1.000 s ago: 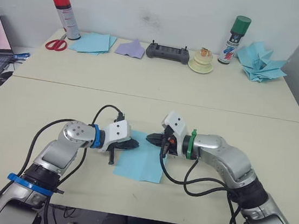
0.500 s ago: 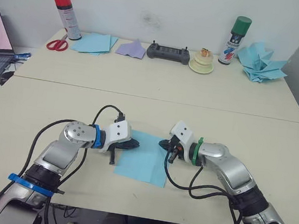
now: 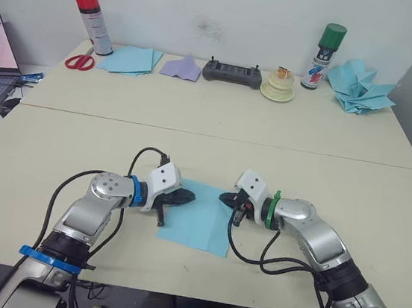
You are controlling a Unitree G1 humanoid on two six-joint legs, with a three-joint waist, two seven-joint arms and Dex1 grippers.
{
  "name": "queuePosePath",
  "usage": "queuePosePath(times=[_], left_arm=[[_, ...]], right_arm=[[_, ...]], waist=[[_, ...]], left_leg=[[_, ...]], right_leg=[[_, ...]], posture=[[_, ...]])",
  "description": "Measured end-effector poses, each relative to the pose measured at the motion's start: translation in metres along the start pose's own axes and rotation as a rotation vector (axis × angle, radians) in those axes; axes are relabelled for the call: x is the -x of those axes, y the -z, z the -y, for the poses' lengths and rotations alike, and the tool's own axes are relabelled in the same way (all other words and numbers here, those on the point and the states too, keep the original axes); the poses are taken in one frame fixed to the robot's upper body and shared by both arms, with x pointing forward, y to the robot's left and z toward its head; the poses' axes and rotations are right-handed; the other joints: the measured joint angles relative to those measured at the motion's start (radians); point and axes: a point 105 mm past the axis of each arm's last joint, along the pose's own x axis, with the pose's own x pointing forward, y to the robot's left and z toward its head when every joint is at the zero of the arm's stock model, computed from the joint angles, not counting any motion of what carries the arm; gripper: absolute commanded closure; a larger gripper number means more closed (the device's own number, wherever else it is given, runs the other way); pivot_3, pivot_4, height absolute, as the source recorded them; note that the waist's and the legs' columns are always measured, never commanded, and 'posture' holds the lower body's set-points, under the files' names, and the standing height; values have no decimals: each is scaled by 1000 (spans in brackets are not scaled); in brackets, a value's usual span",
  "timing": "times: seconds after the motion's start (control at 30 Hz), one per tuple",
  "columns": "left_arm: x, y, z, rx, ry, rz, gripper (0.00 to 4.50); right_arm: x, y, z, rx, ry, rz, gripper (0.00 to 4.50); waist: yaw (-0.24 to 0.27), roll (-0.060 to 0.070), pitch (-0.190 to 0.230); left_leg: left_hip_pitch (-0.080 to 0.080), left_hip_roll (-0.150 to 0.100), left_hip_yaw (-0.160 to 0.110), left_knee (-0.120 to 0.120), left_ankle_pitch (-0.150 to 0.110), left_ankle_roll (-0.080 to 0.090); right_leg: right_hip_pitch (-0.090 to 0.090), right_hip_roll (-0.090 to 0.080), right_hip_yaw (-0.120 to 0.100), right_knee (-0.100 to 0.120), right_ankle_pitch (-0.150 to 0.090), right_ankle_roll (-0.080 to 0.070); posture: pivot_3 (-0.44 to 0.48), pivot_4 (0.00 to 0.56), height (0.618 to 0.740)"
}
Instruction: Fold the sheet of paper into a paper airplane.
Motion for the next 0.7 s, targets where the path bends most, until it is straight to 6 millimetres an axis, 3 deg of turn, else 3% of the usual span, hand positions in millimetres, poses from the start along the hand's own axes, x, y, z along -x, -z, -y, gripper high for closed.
queuePosePath(times=[0.37, 0.7], left_arm=[[-12, -4, 12, 142, -25, 67, 4500], [1, 3, -18, 212, -254, 87, 4500]], right_arm=[[-1, 0, -1, 7, 2, 6, 4439], [0, 2, -2, -3, 4, 15, 4439]], waist=[[-2, 0, 0], [-2, 0, 0]], left_leg=[[0, 0, -1, 0, 0, 0], [1, 0, -1, 0, 0, 0]], right_leg=[[0, 0, 0, 0, 0, 0], [1, 0, 0, 0, 0, 0]], posture=[[0, 150, 740], [0, 150, 740]])
